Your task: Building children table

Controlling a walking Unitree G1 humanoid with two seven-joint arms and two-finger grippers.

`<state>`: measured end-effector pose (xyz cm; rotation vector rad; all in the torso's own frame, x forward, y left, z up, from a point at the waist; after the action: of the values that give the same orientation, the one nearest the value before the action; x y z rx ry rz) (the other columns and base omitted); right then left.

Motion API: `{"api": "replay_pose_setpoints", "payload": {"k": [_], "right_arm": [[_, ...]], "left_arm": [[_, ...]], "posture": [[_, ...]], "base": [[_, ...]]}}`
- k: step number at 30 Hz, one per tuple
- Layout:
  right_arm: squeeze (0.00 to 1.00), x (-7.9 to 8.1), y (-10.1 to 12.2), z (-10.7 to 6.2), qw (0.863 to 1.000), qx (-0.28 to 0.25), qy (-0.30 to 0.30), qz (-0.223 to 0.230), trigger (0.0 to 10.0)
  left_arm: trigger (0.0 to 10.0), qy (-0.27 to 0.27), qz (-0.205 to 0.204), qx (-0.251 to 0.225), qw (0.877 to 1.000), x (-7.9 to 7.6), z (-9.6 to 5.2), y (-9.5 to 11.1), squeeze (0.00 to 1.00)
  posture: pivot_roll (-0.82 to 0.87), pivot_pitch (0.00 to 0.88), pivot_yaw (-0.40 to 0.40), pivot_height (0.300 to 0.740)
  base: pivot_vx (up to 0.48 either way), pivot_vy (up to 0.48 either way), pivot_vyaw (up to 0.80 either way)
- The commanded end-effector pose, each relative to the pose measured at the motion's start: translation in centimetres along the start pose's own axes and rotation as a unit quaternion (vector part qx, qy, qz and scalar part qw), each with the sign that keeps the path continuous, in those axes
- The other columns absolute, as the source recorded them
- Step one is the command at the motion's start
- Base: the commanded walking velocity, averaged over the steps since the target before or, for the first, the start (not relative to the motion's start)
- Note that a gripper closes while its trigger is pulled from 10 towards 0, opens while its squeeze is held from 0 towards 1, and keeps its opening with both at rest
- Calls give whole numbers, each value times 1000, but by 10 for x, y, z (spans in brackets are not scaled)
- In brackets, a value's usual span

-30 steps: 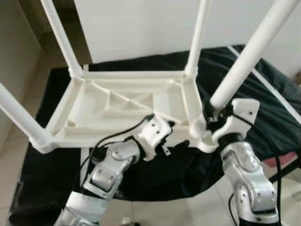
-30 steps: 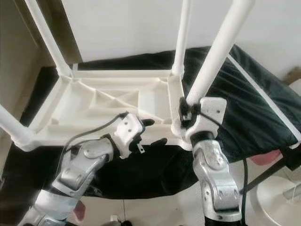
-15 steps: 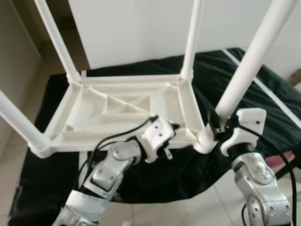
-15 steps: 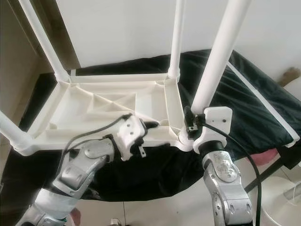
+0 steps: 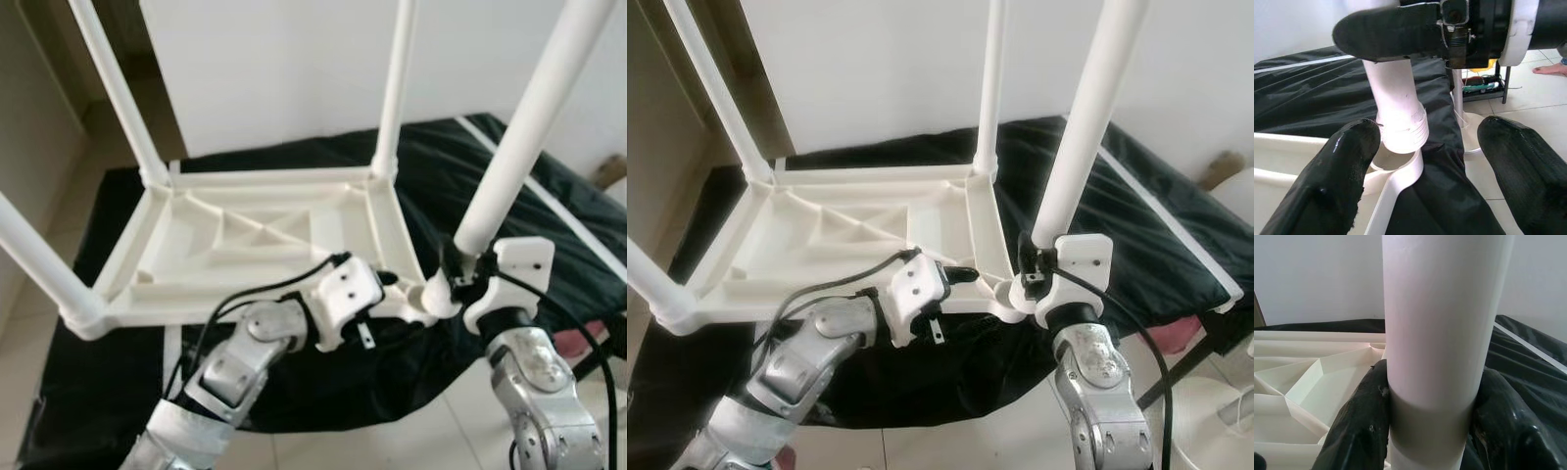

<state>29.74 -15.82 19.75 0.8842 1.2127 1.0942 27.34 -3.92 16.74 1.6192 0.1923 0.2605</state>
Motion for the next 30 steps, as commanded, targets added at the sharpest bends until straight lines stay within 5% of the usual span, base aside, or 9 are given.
{"api": "replay_pose_setpoints", "payload": {"k": [1,14,25,30], "right_arm": [[0,10,-13,3,1000,26,16,5,10000],[0,22,-14,18,999,23,44,2,10000],[0,13,-25,-12,997,45,54,-27,10000],[0,7,-24,-11,997,42,50,-35,10000]], "left_arm": [[10000,-18,-2,9,1000,-6,0,-3,0],[10000,-17,-7,9,1000,-7,-1,-2,0],[10000,0,-6,8,1000,-1,-7,-1,0],[10000,1,-5,8,1000,1,-8,1,0]], "posture": [[-81,0,44,740],[-71,8,31,740],[-63,18,17,740],[-76,23,25,740]], "base": [[0,0,0],[0,0,0],[0,0,0],[0,0,0]]}}
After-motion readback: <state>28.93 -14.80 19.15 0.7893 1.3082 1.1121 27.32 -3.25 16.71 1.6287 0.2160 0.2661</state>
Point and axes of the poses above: a point about 5 cm out from each wrist's last joint towards the gripper, its own z axis pointing out of the wrist towards the gripper, its own y axis along the axis of the wrist's last joint, x = y × z, the point moved 6 cm from there along z, pointing out of the wrist towards the gripper, and after that the axes turned 13 degrees about -z, right-handed, at the moved point
